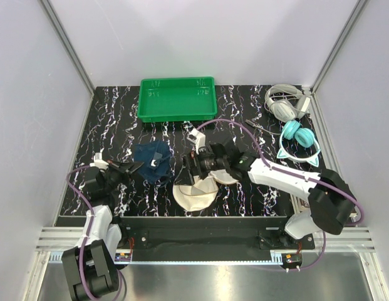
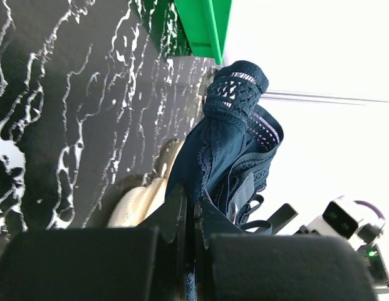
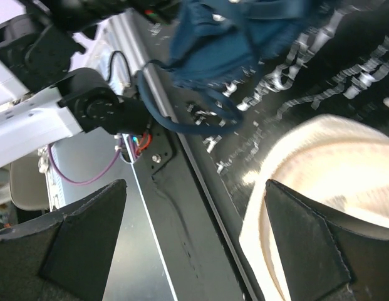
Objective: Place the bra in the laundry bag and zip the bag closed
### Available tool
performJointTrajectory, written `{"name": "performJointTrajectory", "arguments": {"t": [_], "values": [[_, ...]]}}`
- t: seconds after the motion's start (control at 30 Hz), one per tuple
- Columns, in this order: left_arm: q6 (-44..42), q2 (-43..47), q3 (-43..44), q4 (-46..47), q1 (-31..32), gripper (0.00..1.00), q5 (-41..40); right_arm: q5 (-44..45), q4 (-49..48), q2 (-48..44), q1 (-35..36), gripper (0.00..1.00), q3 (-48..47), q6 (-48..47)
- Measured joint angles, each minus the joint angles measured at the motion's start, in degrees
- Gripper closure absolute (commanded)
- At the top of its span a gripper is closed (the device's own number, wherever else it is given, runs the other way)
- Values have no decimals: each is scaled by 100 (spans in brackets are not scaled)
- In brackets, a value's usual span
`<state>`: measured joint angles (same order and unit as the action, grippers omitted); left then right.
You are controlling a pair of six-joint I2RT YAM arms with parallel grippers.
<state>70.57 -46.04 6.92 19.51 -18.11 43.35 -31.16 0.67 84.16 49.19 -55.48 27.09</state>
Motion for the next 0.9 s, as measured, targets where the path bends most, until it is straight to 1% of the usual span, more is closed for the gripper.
{"name": "performJointTrajectory", "arguments": {"t": [0.13, 0.3, 0.4, 0.63, 0.9], "values": [[216, 175, 2, -20, 0, 100, 63, -15, -723, 155, 232, 0, 164, 24], [356, 476, 20, -61, 0, 100, 125, 374, -1679, 605, 555, 0, 282, 319], [411, 507, 26, -63, 0, 100, 153, 505, -2188, 697, 590, 0, 468, 498], [503, 549, 28, -63, 0, 100, 201, 741, -2791, 1010, 588, 0, 466, 778], [605, 669, 15, -17, 0, 100, 302, 1032, -3008, 1178, 588, 0, 293, 1095]]}}
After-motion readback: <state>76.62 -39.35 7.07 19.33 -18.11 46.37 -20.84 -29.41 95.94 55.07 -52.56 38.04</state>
